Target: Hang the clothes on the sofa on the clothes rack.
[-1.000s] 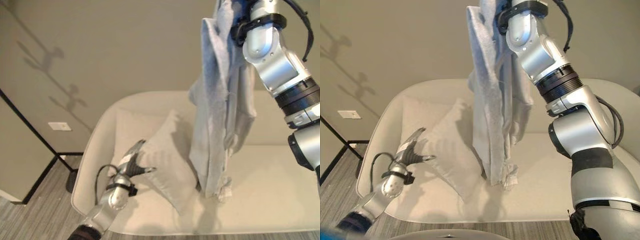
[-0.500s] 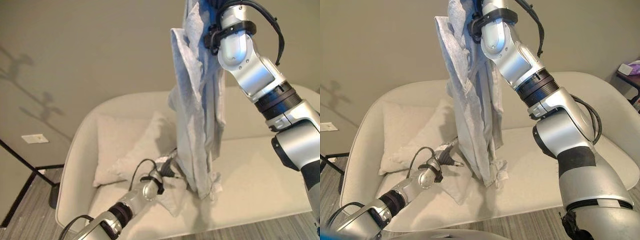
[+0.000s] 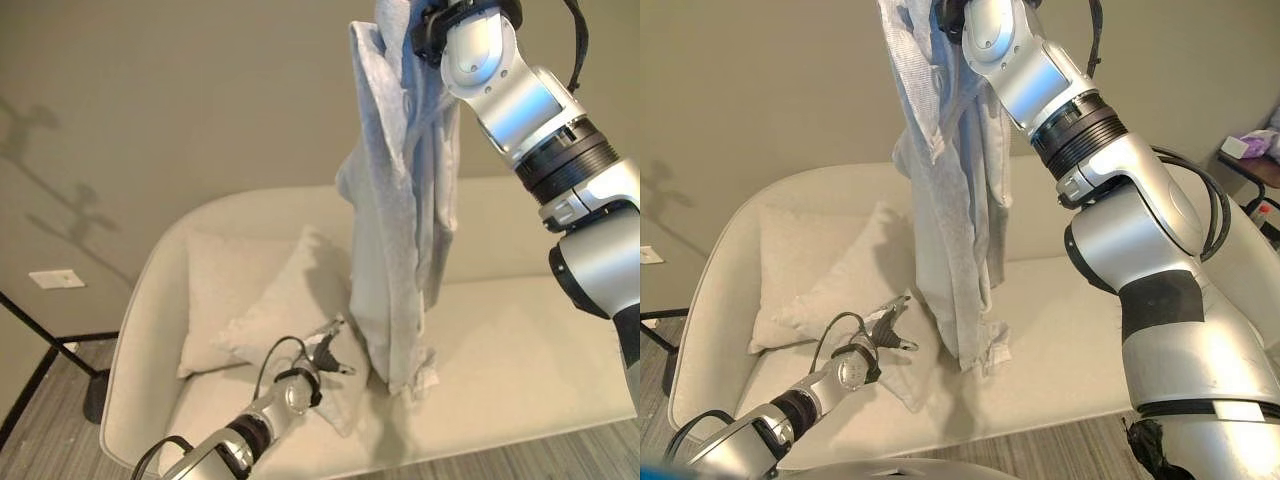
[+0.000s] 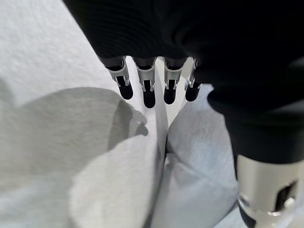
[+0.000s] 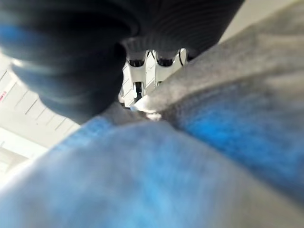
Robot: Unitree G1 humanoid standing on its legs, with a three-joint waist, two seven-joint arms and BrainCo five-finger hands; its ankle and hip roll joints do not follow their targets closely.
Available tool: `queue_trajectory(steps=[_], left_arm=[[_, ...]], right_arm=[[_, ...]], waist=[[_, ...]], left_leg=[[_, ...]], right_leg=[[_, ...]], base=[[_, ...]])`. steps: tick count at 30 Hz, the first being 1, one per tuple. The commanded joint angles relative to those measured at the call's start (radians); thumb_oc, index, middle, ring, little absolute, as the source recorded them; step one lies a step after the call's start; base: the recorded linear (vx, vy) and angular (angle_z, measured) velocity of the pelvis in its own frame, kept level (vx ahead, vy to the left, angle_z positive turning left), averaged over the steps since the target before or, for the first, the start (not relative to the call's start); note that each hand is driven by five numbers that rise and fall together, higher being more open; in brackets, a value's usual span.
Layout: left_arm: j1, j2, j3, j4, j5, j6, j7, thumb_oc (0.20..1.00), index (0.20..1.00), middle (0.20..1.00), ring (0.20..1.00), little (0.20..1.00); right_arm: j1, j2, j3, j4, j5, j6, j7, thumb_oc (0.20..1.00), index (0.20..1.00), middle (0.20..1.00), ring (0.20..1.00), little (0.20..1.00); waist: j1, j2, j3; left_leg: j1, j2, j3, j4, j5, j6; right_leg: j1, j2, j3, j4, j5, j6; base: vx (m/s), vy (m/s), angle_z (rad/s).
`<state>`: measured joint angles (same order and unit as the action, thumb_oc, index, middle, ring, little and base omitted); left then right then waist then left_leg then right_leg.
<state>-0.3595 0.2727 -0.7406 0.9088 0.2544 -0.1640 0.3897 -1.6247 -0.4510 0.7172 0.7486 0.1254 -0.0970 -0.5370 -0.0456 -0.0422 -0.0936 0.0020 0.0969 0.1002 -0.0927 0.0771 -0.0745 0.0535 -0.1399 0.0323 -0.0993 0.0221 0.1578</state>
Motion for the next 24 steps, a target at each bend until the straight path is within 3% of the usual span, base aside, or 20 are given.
queue_trajectory(steps=[1,11,18,19,20,21,22,24], left_arm=[[-0.114,-0.027,0.032,0.080,-0.104,-0.027,0.041,1.000,1.000,1.000,1.000,1.000],[-0.196,-0.091,0.034,0.151,-0.180,-0.018,0.069,1.000,1.000,1.000,1.000,1.000],[-0.192,-0.115,0.036,0.168,-0.210,-0.014,0.051,1.000,1.000,1.000,1.000,1.000],[-0.188,-0.117,0.037,0.169,-0.211,-0.013,0.048,0.263,0.263,0.263,0.263,0.263],[-0.184,-0.120,0.042,0.170,-0.218,-0.014,0.046,0.200,0.200,0.200,0.200,0.200],[-0.186,-0.123,0.051,0.172,-0.233,-0.013,0.044,0.200,0.200,0.200,0.200,0.200],[-0.184,-0.124,0.055,0.174,-0.237,-0.013,0.043,0.200,0.200,0.200,0.200,0.200],[-0.179,-0.122,0.057,0.173,-0.238,-0.013,0.043,0.200,0.200,0.200,0.200,0.200]], right_arm=[[-0.239,-0.010,0.033,0.068,0.080,-0.056,-0.019,0.200,0.200,0.200,0.200,0.200],[-0.239,-0.028,0.036,0.004,0.211,-0.105,-0.010,0.200,0.200,0.200,0.200,0.200],[-0.210,-0.044,0.048,-0.055,0.219,-0.097,0.014,0.200,0.200,0.200,0.200,0.200],[-0.202,-0.043,0.046,-0.055,0.223,-0.097,0.018,0.200,0.200,0.200,0.200,0.200],[-0.187,-0.041,0.043,-0.050,0.228,-0.099,0.021,0.200,0.200,0.200,0.200,0.200],[-0.164,-0.038,0.042,-0.051,0.237,-0.099,0.031,0.200,0.200,0.200,0.200,0.200],[-0.151,-0.040,0.043,-0.063,0.240,-0.100,0.037,0.322,0.322,0.322,0.322,0.322],[-0.144,-0.043,0.041,-0.075,0.243,-0.099,0.038,0.479,0.479,0.479,0.479,0.479]], waist=[[-0.016,-0.071,-0.036],[-0.060,-0.070,-0.047],[-0.077,-0.064,-0.043],[-0.077,-0.063,-0.044],[-0.076,-0.062,-0.042],[-0.076,-0.060,-0.040],[-0.077,-0.059,-0.038],[-0.076,-0.057,-0.036]], left_leg=[[-0.019,0.061,-0.016,0.005,-0.036,-0.039],[-0.015,0.075,0.005,0.005,-0.035,-0.047],[-0.014,0.081,0.019,0.005,-0.028,-0.046],[-0.013,0.081,0.020,0.005,-0.029,-0.046],[-0.013,0.082,0.022,0.005,-0.029,-0.045],[-0.013,0.082,0.022,0.005,-0.027,-0.045],[-0.013,0.083,0.023,0.005,-0.026,-0.045],[-0.014,0.082,0.024,0.005,-0.025,-0.045]], right_leg=[[0.009,-0.029,-0.029,0.015,0.010,-0.032],[-0.004,-0.017,-0.004,0.017,0.014,-0.034],[-0.016,-0.014,0.010,0.023,0.021,-0.035],[-0.016,-0.014,0.012,0.023,0.021,-0.035],[-0.017,-0.013,0.013,0.023,0.021,-0.035],[-0.018,-0.012,0.015,0.024,0.021,-0.036],[-0.019,-0.013,0.016,0.024,0.022,-0.035],[-0.021,-0.013,0.017,0.024,0.023,-0.035]], base=[[0.00,0.000,0.00],[-0.01,-0.019,-0.08],[-0.01,-0.005,-0.03],[0.00,0.001,-0.03],[-0.01,-0.002,-0.05],[-0.01,-0.008,-0.06],[-0.01,-0.008,-0.08],[-0.01,-0.005,-0.09]])
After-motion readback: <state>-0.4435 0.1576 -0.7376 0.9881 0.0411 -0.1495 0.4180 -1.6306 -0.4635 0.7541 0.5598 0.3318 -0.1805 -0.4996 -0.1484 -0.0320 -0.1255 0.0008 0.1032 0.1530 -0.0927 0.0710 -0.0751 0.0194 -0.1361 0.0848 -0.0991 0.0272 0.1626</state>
